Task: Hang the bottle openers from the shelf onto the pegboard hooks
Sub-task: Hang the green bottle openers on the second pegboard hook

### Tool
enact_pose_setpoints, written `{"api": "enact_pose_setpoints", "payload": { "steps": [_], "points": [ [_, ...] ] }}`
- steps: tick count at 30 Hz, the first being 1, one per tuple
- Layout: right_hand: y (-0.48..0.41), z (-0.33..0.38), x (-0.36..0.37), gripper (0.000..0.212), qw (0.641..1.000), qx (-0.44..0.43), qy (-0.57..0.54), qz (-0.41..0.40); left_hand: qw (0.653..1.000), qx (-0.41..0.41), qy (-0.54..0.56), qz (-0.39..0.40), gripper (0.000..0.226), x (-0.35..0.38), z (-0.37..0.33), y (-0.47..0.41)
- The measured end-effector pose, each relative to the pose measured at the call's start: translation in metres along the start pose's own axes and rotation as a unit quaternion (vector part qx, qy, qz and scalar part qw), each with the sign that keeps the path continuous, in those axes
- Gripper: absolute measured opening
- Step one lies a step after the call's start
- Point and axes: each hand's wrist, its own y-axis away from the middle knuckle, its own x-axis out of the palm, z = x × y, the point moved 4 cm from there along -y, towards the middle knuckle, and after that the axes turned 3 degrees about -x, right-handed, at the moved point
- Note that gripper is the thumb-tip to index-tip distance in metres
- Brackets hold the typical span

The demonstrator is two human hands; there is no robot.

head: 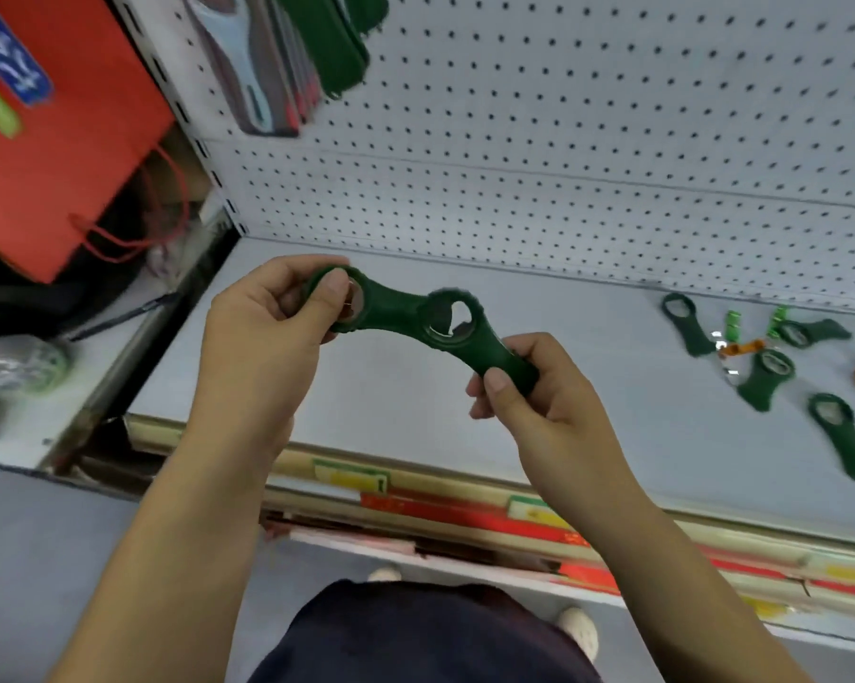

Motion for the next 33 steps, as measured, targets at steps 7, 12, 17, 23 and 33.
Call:
{"api": "enact_pose_setpoints", "payload": {
  "steps": [7, 12, 17, 23, 33],
  "points": [
    [-0.012, 0.045, 0.056, 0.003, 0.998, -0.053, -0.004, -0.031, 0.996, 0.087, -0.006, 0.031, 0.013, -0.039, -0.042, -0.031],
    [-0.016, 0.083, 0.065, 0.023, 0.991, -0.107, 0.002, -0.079, 0.992, 0.115, 0.017, 0.043, 0.02, -0.049, -0.061, -0.04],
    [-0.023, 0.132, 0.065, 0.024, 0.978, -0.184, 0.011, -0.093, 0.989, 0.128, 0.067, 0.031, 0.017, -0.057, -0.071, -0.041],
    [-0.036, 0.158, 0.073, 0.019, 0.966, -0.225, 0.002, -0.129, 0.984, 0.146, 0.091, 0.042, 0.018, -0.067, -0.083, -0.05],
    [-0.052, 0.167, 0.079, 0.018, 0.966, -0.21, 0.027, -0.146, 0.983, 0.143, 0.098, 0.052, 0.019, -0.074, -0.081, -0.053]
  ]
}}
